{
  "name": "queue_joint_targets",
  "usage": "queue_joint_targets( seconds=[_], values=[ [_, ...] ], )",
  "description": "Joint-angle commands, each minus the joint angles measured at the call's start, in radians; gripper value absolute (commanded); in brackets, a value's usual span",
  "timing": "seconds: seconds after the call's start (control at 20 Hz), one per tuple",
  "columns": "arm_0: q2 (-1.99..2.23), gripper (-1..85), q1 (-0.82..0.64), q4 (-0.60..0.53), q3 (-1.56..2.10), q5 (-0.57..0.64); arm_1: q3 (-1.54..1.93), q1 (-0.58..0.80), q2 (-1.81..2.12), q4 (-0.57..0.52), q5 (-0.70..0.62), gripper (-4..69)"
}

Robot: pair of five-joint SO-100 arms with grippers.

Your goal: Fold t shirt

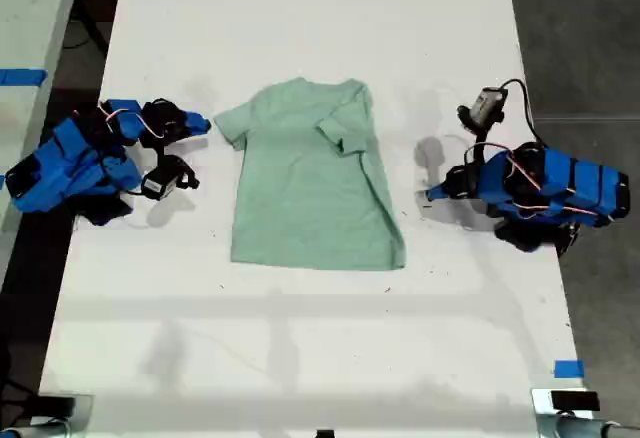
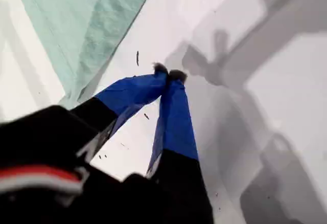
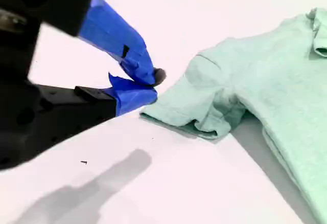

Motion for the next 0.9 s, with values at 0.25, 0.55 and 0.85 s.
queue_joint_targets(
  seconds=[0.25,0.55,0.85],
  values=[
    [0.006,-0.1,0.032,-0.021,0.021,-0.018,0.043,-0.064,0.018,-0.023,0.029,0.5],
    [0.006,-0.2,0.074,-0.034,-0.034,-0.175,0.044,-0.060,0.018,-0.023,0.028,0.5],
    [-0.690,-0.3,0.114,-0.041,-0.488,-0.222,0.044,-0.051,0.018,-0.025,0.023,0.5]
  ],
)
